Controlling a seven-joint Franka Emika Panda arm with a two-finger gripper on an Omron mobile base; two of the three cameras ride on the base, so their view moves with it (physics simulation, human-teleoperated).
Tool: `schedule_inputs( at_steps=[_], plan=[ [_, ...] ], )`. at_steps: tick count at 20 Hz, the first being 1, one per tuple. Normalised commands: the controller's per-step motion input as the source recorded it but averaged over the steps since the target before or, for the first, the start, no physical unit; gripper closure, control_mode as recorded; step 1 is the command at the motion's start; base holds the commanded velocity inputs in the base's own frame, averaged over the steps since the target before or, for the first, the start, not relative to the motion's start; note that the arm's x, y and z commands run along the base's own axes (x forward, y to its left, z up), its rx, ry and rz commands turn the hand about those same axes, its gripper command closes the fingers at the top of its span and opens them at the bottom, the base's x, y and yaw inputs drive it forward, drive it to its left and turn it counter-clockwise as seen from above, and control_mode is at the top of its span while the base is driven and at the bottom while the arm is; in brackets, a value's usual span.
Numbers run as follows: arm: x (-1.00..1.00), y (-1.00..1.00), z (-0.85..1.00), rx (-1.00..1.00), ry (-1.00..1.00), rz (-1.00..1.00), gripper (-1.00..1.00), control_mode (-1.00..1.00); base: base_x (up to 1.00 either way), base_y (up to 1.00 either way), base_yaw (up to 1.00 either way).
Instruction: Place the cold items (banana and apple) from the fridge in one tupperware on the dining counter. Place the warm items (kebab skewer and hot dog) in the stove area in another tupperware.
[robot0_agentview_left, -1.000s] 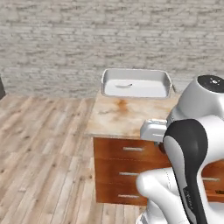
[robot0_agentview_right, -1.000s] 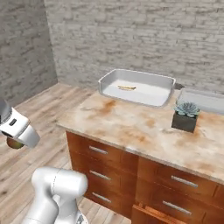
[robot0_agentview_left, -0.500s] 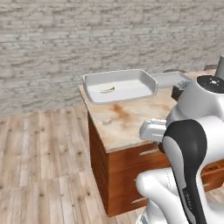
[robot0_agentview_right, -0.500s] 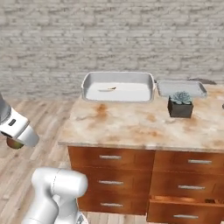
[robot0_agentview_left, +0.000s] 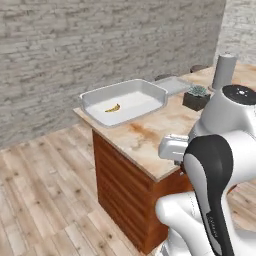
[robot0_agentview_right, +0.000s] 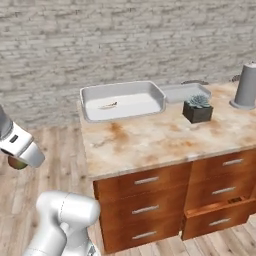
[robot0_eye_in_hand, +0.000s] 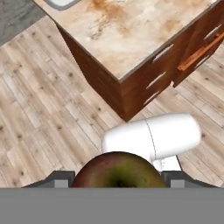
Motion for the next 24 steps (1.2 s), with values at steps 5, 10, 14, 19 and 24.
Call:
schedule_inputs(
  at_steps=[5,10,14,19,24],
  plan=[
    [0.0,0.0,0.0,0.0,0.0,0.0,1.0,1.0,0.06,1.0,-0.51],
    [0.0,0.0,0.0,0.0,0.0,0.0,1.0,1.0,0.37,1.0,-0.54],
    [0.0,0.0,0.0,0.0,0.0,0.0,1.0,1.0,0.48,1.0,-0.54],
    [0.0,0.0,0.0,0.0,0.0,0.0,1.0,1.0,0.48,1.0,-0.53],
    [0.0,0.0,0.0,0.0,0.0,0.0,1.0,1.0,0.43,1.0,-0.53]
  ],
)
